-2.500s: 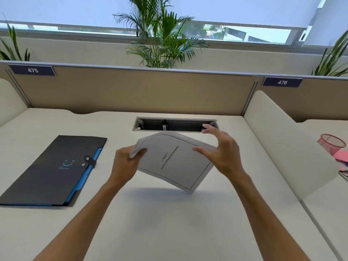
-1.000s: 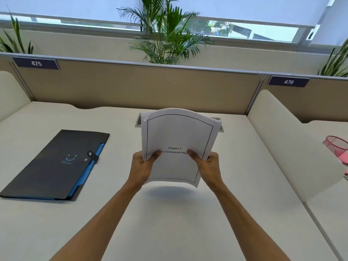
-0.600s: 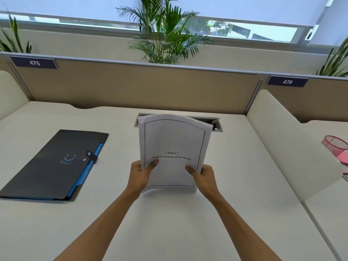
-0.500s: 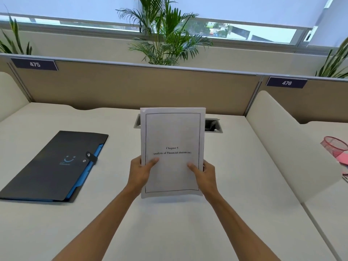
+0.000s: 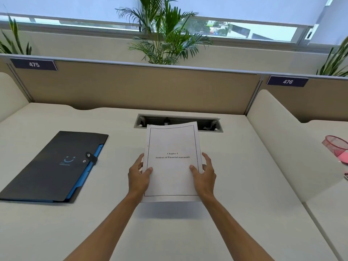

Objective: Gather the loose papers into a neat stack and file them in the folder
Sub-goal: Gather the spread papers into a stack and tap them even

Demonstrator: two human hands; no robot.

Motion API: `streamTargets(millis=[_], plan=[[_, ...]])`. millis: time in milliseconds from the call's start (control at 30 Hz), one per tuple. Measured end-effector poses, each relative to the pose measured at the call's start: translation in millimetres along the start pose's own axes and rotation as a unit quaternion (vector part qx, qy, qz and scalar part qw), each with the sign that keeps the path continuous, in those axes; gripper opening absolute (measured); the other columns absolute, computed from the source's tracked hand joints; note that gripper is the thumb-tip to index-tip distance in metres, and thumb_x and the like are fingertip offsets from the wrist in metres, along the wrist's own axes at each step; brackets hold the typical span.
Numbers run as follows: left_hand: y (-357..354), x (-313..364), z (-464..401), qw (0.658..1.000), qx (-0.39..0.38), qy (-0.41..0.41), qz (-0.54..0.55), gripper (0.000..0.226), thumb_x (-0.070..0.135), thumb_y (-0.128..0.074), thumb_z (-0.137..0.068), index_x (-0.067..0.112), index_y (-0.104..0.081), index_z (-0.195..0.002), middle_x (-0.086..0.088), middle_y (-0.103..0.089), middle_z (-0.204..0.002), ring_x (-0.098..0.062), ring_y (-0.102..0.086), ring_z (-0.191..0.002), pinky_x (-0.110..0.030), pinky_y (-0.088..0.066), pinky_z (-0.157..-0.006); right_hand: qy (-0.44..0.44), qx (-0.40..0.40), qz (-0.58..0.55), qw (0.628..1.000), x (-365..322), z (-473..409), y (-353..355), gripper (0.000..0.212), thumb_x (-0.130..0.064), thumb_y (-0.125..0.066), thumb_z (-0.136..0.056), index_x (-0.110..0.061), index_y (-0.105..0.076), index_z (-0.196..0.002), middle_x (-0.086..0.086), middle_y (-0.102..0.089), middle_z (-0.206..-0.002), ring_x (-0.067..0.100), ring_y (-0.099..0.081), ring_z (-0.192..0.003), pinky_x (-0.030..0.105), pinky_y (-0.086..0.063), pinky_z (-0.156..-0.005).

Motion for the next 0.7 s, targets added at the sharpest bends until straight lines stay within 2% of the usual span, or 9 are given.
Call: streamTargets(millis=[67, 233, 300, 400, 500, 700], plan=[[-3.2, -3.8, -1.2, 1.0, -0.003, 0.003, 0.0, 0.06, -0.001, -0.063, -0.087, 0.02, -0.048, -0.141, 0.0, -0.057, -0.116, -0.014, -0.049, -0.111, -0.027, -0.043, -0.088, -0.001, 0.017, 0.014, 1.0, 4.4, 0.0, 1.8, 0.053, -0.014, -0.068, -0.09, -0.024, -0.051, -0.138, 0.014, -0.066, -0.115, 0.027, -0.061, -0.111, 0.031, -0.047, -0.093], [-8.8, -14.0, -7.4, 1.0, -0.006, 0.022, -0.015, 0.06, -0.001, -0.062, -0.088, 0.019, -0.046, -0.142, -0.009, -0.058, -0.129, -0.022, -0.051, -0.121, -0.037, -0.044, -0.103, -0.007, 0.026, 0.043, 0.999, 18.8, -5.1, -1.4, 0.046, -0.007, -0.06, -0.094, -0.009, -0.053, -0.139, 0.013, -0.06, -0.136, 0.027, -0.054, -0.128, 0.04, -0.042, -0.111], [-12.0, -17.6, -8.9, 0.999, -0.011, 0.025, -0.022, 0.061, -0.002, -0.061, -0.088, 0.018, -0.045, -0.143, -0.009, -0.056, -0.135, -0.023, -0.051, -0.124, -0.037, -0.044, -0.104, -0.018, 0.021, 0.049, 0.998, 27.1, -7.8, -5.4, 0.044, -0.005, -0.057, -0.095, -0.006, -0.052, -0.139, 0.013, -0.058, -0.139, 0.027, -0.053, -0.131, 0.042, -0.04, -0.113], [-14.7, -23.6, -10.6, 0.999, -0.018, 0.025, -0.042, 0.061, -0.004, -0.06, -0.088, 0.014, -0.043, -0.144, -0.006, -0.05, -0.144, -0.022, -0.048, -0.13, -0.036, -0.038, -0.11, -0.034, 0.012, 0.061, 0.997, 40.1, -10.1, -11.4, 0.043, -0.004, -0.055, -0.096, -0.005, -0.052, -0.139, 0.013, -0.059, -0.138, 0.028, -0.055, -0.129, 0.042, -0.041, -0.112], [-14.1, -31.3, -11.1, 0.997, -0.018, 0.032, -0.068, 0.062, -0.003, -0.059, -0.088, 0.013, -0.041, -0.145, -0.006, -0.049, -0.145, -0.024, -0.046, -0.133, -0.031, -0.035, -0.109, -0.045, 0.005, 0.076, 0.996, 49.5, -12.1, -15.7, 0.042, -0.004, -0.053, -0.096, -0.004, -0.053, -0.138, 0.012, -0.06, -0.137, 0.028, -0.056, -0.127, 0.043, -0.041, -0.111], [-14.8, -40.6, -10.6, 0.995, -0.018, 0.043, -0.091, 0.061, -0.006, -0.058, -0.087, 0.01, -0.043, -0.144, -0.007, -0.054, -0.14, -0.025, -0.052, -0.125, -0.035, -0.04, -0.108, -0.037, -0.024, 0.14, 0.989, 58.0, -11.8, -26.2, 0.041, -0.003, -0.051, -0.096, -0.006, -0.055, -0.137, 0.011, -0.06, -0.128, 0.027, -0.057, -0.12, 0.043, -0.044, -0.105]])
Point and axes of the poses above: each hand's wrist, its own z-axis away from the middle knuckle, its own y-axis out of the back of the hand, x = y × z, the point moved 10 cm from there along -z, towards the middle knuckle
